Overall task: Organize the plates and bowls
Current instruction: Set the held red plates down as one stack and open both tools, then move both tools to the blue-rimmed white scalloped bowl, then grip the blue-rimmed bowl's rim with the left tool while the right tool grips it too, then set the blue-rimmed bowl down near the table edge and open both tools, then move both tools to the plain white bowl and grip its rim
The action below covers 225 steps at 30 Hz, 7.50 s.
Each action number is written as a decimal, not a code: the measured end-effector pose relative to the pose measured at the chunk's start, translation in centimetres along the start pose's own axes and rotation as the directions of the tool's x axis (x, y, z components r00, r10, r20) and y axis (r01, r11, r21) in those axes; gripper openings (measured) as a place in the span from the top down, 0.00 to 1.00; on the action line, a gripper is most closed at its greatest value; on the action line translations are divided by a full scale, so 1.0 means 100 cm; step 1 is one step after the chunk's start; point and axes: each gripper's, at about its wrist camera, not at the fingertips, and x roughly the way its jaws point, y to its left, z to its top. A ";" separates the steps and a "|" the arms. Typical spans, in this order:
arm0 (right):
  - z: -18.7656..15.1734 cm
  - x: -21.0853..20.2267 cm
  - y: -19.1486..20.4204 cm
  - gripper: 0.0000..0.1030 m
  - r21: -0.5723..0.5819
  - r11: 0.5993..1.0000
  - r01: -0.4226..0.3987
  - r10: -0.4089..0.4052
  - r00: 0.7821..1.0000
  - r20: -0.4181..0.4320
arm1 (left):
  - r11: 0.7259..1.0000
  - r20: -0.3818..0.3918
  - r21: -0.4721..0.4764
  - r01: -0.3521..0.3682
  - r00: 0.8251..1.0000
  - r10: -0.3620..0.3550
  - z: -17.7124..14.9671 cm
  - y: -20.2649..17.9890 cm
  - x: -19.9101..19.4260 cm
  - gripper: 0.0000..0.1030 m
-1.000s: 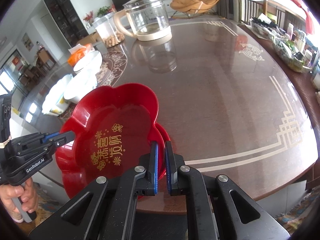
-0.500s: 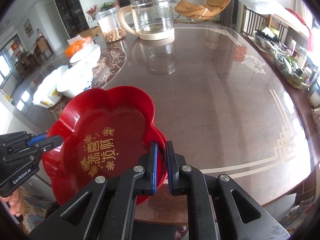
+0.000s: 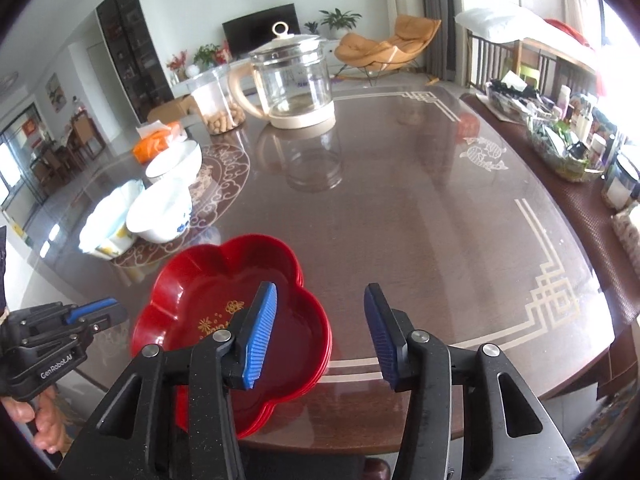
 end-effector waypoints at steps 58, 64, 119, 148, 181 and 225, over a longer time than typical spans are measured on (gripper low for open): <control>-0.084 0.074 0.113 0.41 0.012 0.974 -0.224 0.214 0.909 -0.357 | 0.968 -0.018 -0.192 -0.159 0.987 0.158 -0.077 0.087 0.000 0.22; -0.041 0.105 0.086 0.41 0.066 0.993 -0.097 0.111 0.958 -0.266 | 0.957 -0.043 -0.214 -0.196 0.981 0.191 -0.072 0.108 0.006 0.22; 0.018 0.205 0.282 0.67 -0.066 0.970 -0.233 0.196 0.914 -0.354 | 0.908 -0.086 -0.397 -0.137 0.990 0.112 0.021 0.281 0.041 0.88; -0.049 0.115 0.145 0.68 -0.091 0.984 -0.153 0.115 0.938 -0.328 | 0.956 -0.019 -0.286 -0.064 0.998 0.061 -0.044 0.148 0.034 0.86; -0.033 -0.014 0.106 0.32 -0.206 0.970 0.132 -0.122 0.991 0.063 | 0.931 0.077 -0.191 -0.311 0.941 0.330 -0.057 0.069 -0.066 0.14; 0.144 0.161 0.150 0.51 -0.147 0.964 -0.220 0.139 0.894 -0.426 | 0.960 -0.259 -0.168 -0.225 0.950 0.177 0.139 0.166 0.071 0.31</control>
